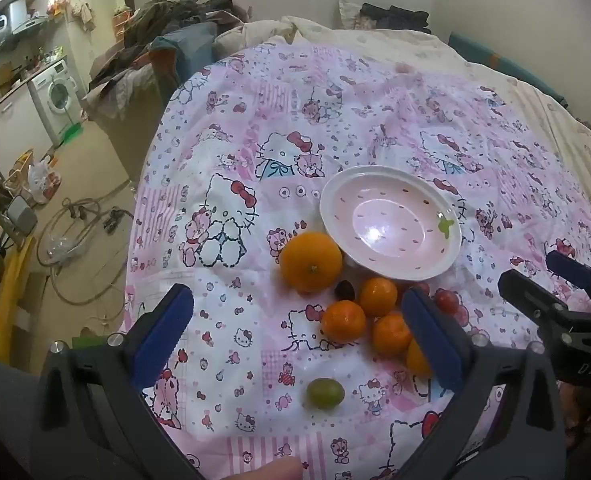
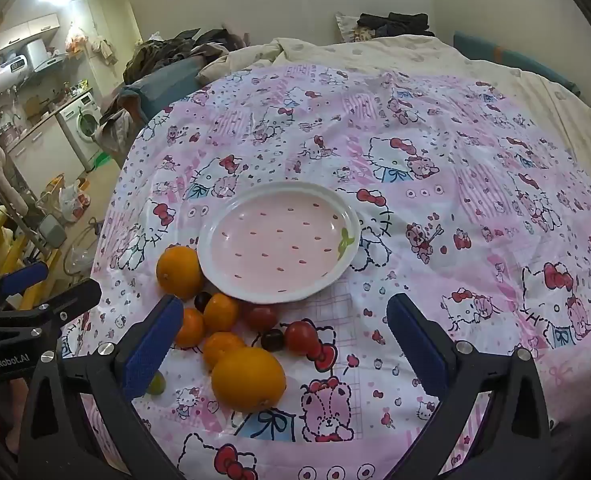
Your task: Organize fruits
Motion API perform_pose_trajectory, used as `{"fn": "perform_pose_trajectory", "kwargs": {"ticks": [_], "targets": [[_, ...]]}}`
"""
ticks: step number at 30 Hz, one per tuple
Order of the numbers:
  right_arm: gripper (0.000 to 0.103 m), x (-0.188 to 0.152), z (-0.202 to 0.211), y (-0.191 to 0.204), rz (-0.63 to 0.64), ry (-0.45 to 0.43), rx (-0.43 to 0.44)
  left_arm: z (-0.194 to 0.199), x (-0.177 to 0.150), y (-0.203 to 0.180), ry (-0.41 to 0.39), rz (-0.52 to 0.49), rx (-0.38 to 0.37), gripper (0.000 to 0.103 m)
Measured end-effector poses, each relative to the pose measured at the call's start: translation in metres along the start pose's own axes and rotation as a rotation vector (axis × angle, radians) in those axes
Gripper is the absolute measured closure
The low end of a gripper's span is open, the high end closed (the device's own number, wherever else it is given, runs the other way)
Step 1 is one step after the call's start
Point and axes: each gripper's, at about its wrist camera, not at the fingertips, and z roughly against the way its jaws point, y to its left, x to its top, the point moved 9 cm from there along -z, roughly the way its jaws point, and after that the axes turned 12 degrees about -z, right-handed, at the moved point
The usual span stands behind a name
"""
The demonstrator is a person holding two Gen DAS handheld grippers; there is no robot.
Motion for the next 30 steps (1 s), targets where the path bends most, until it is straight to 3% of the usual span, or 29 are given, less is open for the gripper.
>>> {"fn": "perform_pose_trajectory", "kwargs": {"ticks": [30], "targets": [[0.000, 0.0019, 0.0004, -0.0005, 0.002, 0.000, -0.005, 0.0028, 0.0023, -0.0014, -0.004, -0.007, 0.007, 0.000]]}}
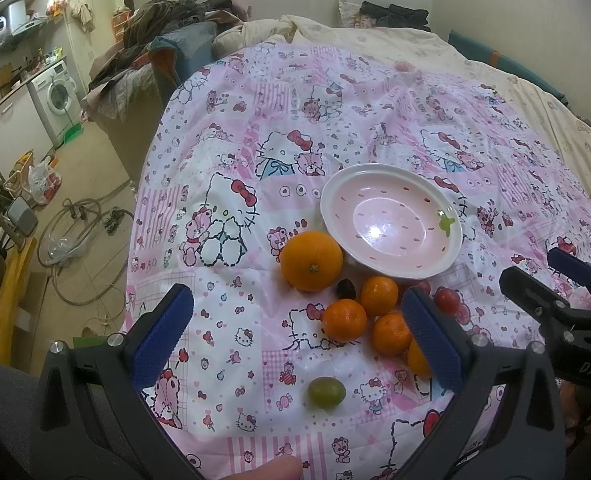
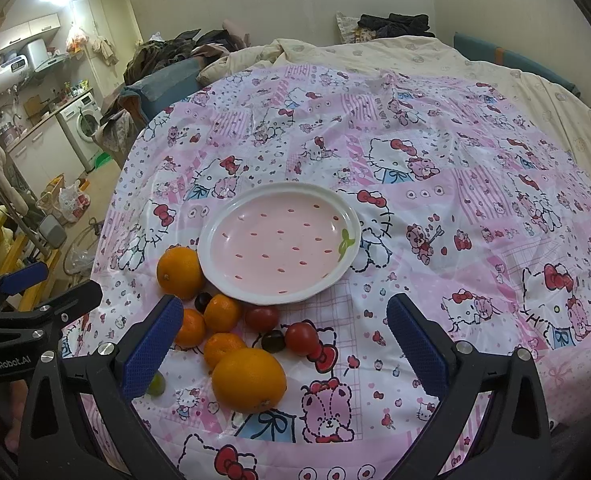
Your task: Organize fruits
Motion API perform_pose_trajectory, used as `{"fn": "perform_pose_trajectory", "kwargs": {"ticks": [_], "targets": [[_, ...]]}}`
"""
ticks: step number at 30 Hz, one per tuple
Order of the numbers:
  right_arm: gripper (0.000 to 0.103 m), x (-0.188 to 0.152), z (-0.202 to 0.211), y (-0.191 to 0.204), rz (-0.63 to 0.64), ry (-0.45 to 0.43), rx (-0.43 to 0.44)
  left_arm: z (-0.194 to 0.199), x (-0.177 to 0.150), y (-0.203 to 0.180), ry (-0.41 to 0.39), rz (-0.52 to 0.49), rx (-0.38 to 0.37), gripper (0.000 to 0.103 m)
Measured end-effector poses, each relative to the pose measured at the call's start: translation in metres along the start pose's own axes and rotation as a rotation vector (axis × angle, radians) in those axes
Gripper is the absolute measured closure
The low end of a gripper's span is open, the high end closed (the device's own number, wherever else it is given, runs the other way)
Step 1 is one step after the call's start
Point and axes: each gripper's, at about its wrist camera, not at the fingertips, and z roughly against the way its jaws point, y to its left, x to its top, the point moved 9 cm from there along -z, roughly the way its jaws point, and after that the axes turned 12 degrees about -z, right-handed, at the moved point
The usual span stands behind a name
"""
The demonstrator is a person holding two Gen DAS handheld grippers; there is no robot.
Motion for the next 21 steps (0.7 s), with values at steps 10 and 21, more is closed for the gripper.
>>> {"fn": "perform_pose_trajectory", "kwargs": {"ticks": [10, 21], "targets": [[0.000, -0.0008, 0.0005, -0.0004, -0.003, 0.002, -0.002, -0.0003, -0.0002, 0.0001, 0.002, 0.000, -0.001, 0.000], [0.000, -0.0024, -0.0009, -0.0018, -0.007, 0.003, -0.007, -0.0021, -0.0007, -0.0011, 0.003, 0.001, -0.002, 0.000]]}}
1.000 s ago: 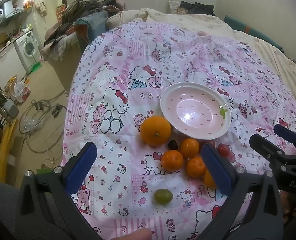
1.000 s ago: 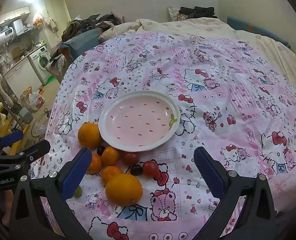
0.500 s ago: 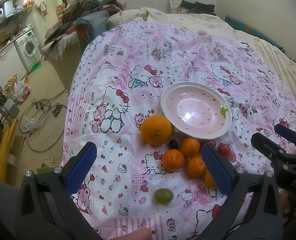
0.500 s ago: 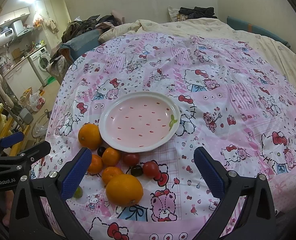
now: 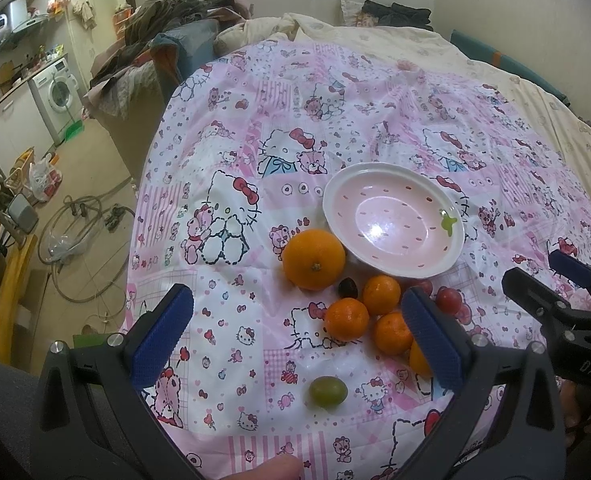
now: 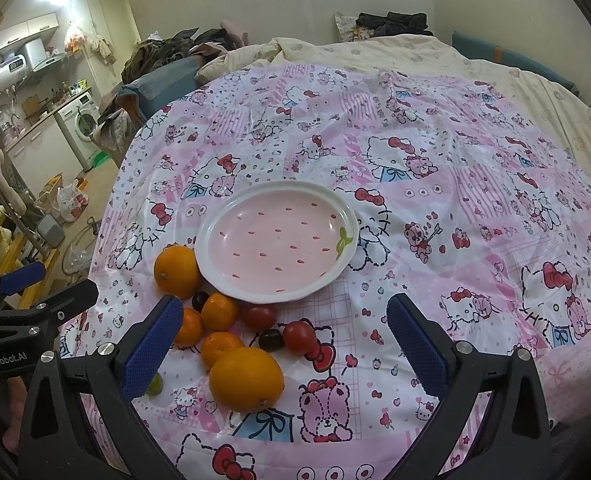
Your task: Organize fruits
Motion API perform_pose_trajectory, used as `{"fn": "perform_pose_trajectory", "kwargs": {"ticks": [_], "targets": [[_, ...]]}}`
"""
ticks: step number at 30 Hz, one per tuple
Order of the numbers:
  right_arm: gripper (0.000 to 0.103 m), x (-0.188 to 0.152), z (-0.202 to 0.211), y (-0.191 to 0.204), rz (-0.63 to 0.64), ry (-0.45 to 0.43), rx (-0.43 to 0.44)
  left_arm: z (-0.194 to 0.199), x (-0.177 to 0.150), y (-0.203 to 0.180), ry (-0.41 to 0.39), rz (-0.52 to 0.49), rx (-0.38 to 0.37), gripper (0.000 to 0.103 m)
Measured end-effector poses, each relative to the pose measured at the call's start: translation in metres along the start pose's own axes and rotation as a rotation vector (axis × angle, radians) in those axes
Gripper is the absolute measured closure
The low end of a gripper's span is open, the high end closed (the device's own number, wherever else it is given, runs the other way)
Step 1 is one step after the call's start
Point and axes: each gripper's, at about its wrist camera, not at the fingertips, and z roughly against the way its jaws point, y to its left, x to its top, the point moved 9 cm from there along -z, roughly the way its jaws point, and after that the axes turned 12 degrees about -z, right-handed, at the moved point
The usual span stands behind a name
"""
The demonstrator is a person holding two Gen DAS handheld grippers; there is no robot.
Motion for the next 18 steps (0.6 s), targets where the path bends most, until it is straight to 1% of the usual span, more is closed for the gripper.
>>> {"fn": "perform_pose_trajectory", "kwargs": {"ticks": [18], "targets": [[0.000, -0.0002, -0.0018, -0.0022, -0.007, 0.004, -0.001, -0.0014, -0.0030, 0.0019, 0.002, 0.001, 0.001, 0.000]]}}
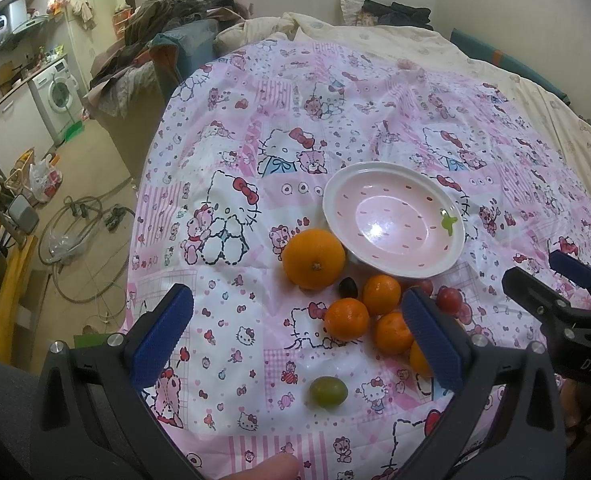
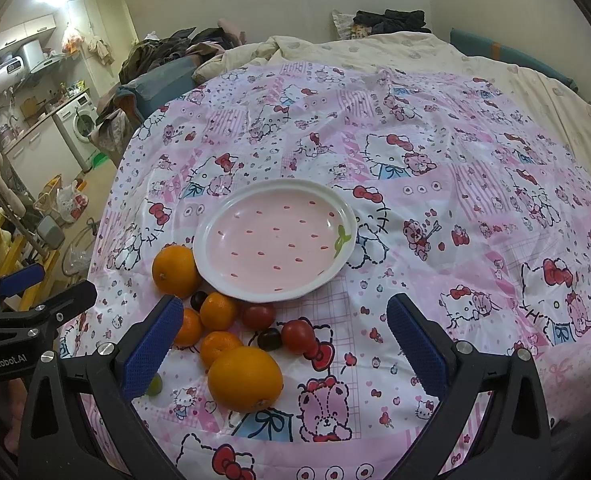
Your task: Organize fruits
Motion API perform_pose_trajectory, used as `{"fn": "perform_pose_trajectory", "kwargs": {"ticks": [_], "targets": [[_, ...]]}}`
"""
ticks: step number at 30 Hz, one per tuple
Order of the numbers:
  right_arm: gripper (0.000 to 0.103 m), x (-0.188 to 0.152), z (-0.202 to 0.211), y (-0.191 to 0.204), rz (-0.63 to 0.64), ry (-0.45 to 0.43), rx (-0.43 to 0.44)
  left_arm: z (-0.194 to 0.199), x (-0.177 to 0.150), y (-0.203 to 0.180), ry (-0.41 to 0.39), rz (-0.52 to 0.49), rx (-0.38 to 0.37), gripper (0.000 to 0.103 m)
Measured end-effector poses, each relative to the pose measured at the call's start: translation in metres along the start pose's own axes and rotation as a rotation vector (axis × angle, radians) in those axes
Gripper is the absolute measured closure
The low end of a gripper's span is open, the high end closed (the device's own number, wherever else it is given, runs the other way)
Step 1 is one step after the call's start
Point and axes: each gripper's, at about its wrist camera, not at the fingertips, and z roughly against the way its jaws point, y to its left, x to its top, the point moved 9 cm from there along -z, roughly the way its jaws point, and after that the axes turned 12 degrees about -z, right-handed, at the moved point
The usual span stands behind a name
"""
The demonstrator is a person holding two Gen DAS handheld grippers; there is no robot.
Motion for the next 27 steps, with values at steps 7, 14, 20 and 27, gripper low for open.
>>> {"fn": "perform_pose_trajectory", "kwargs": {"ticks": [7, 14, 20, 27], "targets": [[0.000, 0.0003, 0.0001, 0.0002, 0.001, 0.000, 0.001, 0.0002, -0.0003, 0.0002, 0.000, -0.001, -0.001, 0.000], [0.000, 0.0003, 0.0001, -0.0003, 0.001, -0.002, 0.001, 0.0003, -0.0005, 0.0000, 0.002, -0.001, 0.000, 0.000], [0.000, 0.0006, 0.0006, 0.0000, 0.001, -0.004, 0.001, -0.0005, -0.0014, 0.0015, 0.001, 0.000, -0.001, 0.000], [0.000, 0.0007, 0.0008, 0.0001, 0.001, -0.003, 0.001, -0.0006, -0.0014, 0.0013, 0.002, 0.001, 0.000, 0.000]]}}
